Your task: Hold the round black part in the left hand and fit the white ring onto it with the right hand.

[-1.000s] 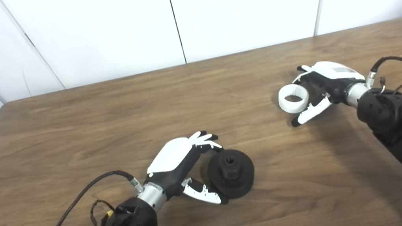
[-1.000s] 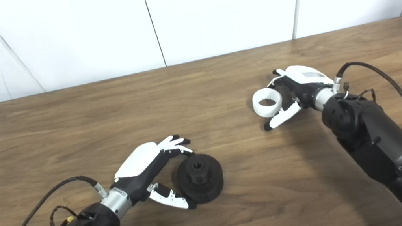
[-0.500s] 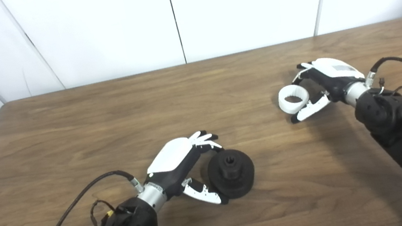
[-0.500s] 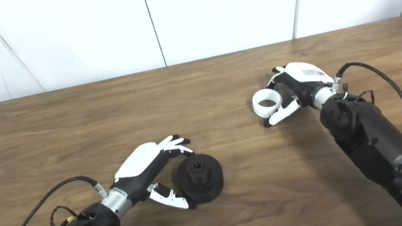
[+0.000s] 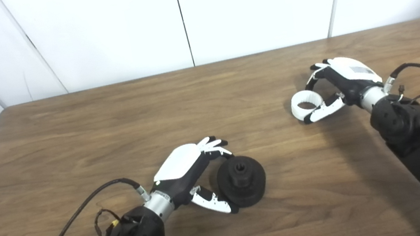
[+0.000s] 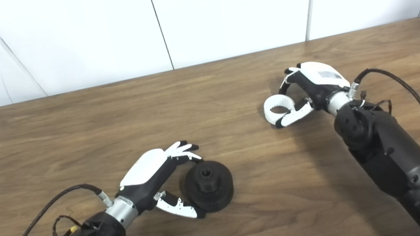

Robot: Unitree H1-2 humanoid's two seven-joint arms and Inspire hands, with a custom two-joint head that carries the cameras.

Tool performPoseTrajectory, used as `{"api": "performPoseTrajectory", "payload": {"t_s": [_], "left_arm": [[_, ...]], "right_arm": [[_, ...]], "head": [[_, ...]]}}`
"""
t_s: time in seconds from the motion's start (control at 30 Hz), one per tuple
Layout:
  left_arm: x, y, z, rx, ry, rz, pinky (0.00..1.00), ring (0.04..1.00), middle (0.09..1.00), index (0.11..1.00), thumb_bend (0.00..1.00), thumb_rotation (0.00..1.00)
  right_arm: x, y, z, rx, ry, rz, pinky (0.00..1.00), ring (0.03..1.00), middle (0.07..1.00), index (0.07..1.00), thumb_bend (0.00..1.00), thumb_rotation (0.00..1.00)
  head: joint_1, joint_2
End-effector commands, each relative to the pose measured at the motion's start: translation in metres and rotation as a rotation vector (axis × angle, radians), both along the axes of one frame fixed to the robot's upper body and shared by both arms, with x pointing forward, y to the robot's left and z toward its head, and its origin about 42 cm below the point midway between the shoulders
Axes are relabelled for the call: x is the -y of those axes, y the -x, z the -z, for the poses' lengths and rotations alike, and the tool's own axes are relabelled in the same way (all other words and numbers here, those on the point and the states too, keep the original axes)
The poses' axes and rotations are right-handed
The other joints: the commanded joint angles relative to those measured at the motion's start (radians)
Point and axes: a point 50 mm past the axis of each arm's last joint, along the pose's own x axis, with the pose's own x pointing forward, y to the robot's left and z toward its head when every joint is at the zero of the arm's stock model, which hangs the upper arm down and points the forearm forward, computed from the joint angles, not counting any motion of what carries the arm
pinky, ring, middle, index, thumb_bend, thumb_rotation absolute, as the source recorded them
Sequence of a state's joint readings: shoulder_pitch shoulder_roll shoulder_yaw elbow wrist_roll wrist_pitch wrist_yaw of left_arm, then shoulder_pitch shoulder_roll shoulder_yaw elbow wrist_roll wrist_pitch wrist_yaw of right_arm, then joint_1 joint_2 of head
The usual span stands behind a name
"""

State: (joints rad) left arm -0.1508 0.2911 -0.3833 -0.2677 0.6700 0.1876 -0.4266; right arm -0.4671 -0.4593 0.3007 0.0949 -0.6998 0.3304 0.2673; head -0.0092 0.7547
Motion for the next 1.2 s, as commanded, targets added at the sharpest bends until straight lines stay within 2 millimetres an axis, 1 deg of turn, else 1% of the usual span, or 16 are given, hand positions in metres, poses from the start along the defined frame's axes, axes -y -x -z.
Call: {"api": "performPoseTrajectory", "payload": {"t_s": [0.0,0.53,0.57,0.6,0.63,0.73,0.97,1.17], "left_arm": [[-0.003,-0.001,-0.002,-0.011,-0.011,-0.007,0.90,0.991,0.929,0.686,0.85,0.24],[-0.004,-0.001,-0.003,-0.013,-0.011,-0.011,0.89,0.991,0.933,0.689,0.84,0.24],[-0.004,-0.001,-0.003,-0.014,-0.010,-0.010,0.89,0.993,0.935,0.689,0.84,0.24],[-0.004,0.000,-0.003,-0.016,-0.008,-0.010,0.89,0.993,0.935,0.689,0.84,0.24],[-0.004,0.000,-0.003,-0.016,-0.006,-0.009,0.89,0.995,0.935,0.690,0.84,0.24],[-0.004,0.000,-0.003,-0.016,-0.005,-0.009,0.89,0.994,0.934,0.687,0.84,0.24],[-0.004,-0.001,-0.002,-0.014,-0.008,-0.007,0.89,0.991,0.933,0.688,0.84,0.25],[-0.003,-0.001,-0.002,-0.015,-0.008,-0.009,0.89,0.990,0.932,0.690,0.84,0.24]], "right_arm": [[-0.001,-0.008,-0.023,0.101,-0.008,-0.018,1.00,1.000,0.924,0.592,0.83,0.30],[0.000,-0.007,-0.019,0.110,-0.021,-0.024,1.00,1.000,0.917,0.573,0.81,0.26],[0.000,-0.007,-0.018,0.111,-0.023,-0.025,1.00,1.000,0.916,0.524,0.64,0.20],[0.000,-0.007,-0.018,0.115,-0.026,-0.024,1.00,1.000,0.916,0.508,0.58,0.18],[0.000,-0.007,-0.018,0.118,-0.030,-0.023,1.00,1.000,0.915,0.499,0.56,0.17],[0.000,-0.006,-0.019,0.125,-0.038,-0.020,1.00,1.000,0.912,0.490,0.53,0.15],[0.000,-0.005,-0.022,0.130,-0.045,-0.024,1.00,1.000,0.908,0.489,0.52,0.15],[0.001,-0.002,-0.031,0.129,-0.070,-0.039,1.00,1.000,0.905,0.489,0.52,0.15]], "head": [[-0.001,0.001],[-0.003,0.007],[-0.003,0.007],[-0.003,0.007],[-0.003,0.007],[-0.003,0.007],[-0.004,0.006],[-0.004,0.007]]}}
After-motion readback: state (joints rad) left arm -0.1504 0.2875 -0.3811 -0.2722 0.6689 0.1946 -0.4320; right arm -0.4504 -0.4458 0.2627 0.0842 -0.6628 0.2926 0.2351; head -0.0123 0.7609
